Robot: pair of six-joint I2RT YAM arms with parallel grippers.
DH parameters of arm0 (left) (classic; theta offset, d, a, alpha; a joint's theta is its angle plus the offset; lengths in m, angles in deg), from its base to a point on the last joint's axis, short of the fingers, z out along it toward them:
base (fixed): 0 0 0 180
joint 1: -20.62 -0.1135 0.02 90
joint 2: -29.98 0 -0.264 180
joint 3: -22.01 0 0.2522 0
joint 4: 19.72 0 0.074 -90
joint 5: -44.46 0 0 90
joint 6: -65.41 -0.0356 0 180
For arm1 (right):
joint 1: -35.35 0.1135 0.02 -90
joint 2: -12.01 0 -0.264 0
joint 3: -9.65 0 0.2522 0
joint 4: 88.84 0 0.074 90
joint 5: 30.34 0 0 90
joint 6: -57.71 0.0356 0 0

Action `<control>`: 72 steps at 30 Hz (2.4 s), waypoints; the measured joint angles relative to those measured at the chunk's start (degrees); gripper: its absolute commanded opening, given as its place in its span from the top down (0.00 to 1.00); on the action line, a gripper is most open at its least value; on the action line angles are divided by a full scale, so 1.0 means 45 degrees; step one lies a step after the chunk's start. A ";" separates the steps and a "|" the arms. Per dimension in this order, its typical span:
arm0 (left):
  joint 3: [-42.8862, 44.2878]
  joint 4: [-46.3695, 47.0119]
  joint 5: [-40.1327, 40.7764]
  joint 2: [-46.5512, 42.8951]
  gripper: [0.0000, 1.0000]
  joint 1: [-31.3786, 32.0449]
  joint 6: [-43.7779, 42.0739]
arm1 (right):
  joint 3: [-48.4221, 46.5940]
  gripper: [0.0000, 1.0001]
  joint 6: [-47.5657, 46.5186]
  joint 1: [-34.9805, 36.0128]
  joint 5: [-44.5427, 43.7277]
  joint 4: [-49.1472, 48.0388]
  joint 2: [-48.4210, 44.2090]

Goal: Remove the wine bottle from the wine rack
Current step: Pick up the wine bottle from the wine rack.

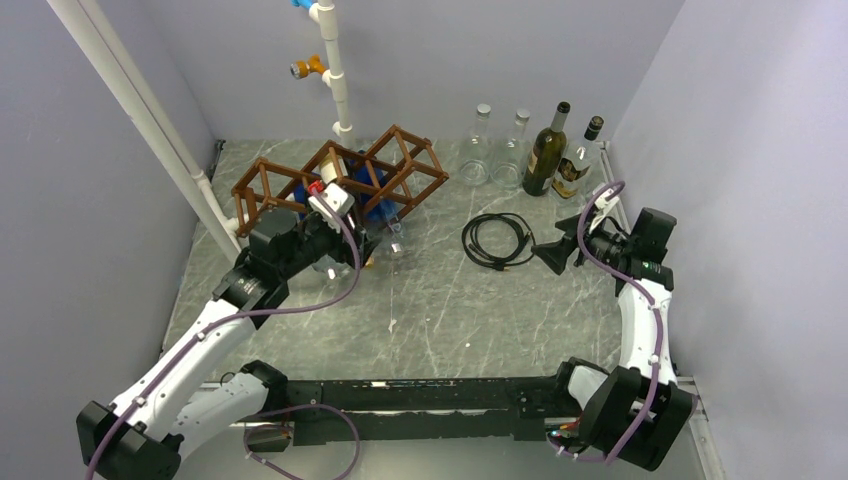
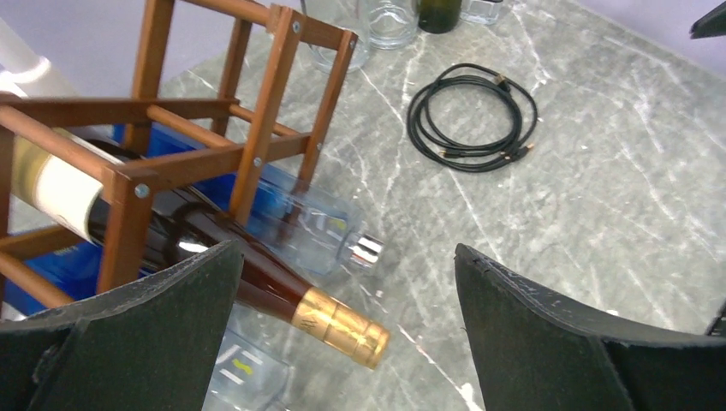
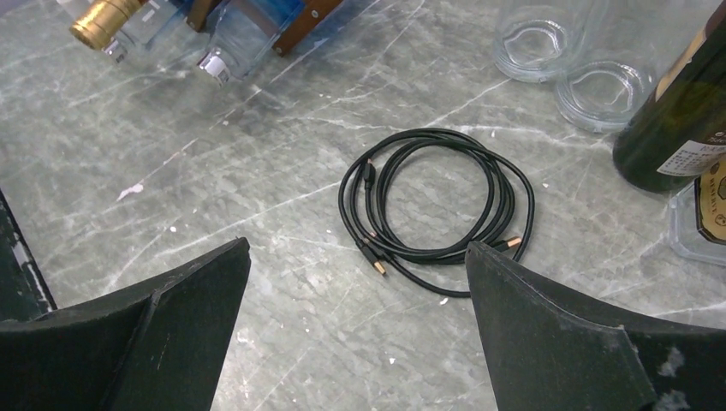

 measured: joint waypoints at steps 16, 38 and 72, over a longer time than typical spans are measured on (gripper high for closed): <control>-0.1175 0.0301 -0.0199 -0.1443 0.00 0.0000 0.4401 | -0.0209 0.01 -0.2448 0.0782 -0.0520 0.1637 -0.0495; -0.0491 -0.2089 0.2307 -0.0962 0.01 -0.0010 0.8874 | -0.0452 0.01 -0.2608 0.0976 -0.0520 0.2288 -0.0403; -0.2064 -0.0923 0.3274 -0.0160 0.01 -0.1166 0.7067 | -0.0801 0.01 -0.2875 0.1321 -0.0855 0.2997 0.0986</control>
